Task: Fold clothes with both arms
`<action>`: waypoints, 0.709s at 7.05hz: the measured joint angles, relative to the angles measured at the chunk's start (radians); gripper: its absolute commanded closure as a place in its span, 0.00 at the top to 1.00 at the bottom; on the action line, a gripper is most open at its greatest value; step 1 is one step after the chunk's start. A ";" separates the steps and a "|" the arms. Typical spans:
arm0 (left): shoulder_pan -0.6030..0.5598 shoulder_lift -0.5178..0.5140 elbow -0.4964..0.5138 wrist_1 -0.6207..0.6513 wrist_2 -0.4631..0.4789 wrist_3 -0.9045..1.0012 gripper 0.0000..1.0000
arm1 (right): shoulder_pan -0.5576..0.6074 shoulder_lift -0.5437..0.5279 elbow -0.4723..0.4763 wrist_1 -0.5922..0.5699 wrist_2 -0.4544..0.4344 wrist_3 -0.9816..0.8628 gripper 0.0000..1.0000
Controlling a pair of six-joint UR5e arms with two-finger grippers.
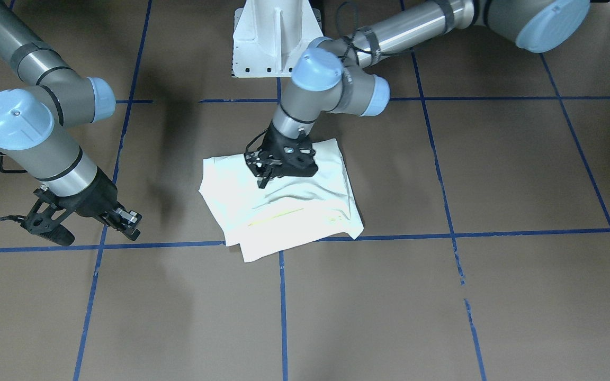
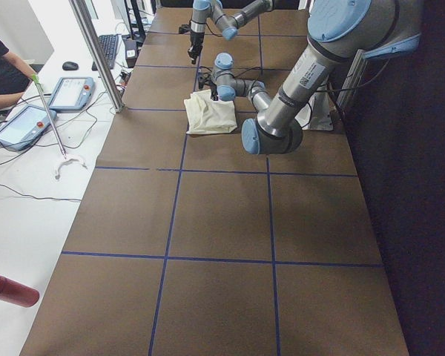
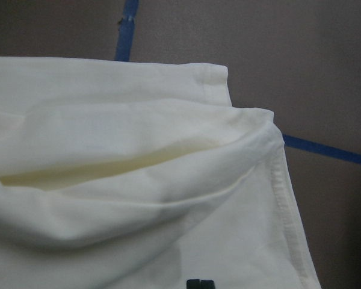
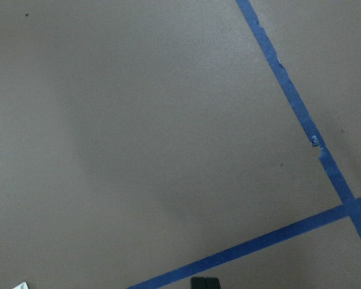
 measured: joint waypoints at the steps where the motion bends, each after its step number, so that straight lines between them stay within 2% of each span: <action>1: -0.004 -0.010 0.029 -0.001 0.002 0.038 0.00 | -0.001 -0.001 0.000 0.000 0.004 0.001 0.00; 3: -0.063 -0.031 0.095 -0.006 0.004 0.131 0.00 | -0.002 -0.002 -0.001 0.000 0.005 0.001 0.00; 5: -0.155 -0.093 0.197 -0.011 0.002 0.214 0.00 | -0.005 -0.002 -0.001 0.000 0.004 0.004 0.00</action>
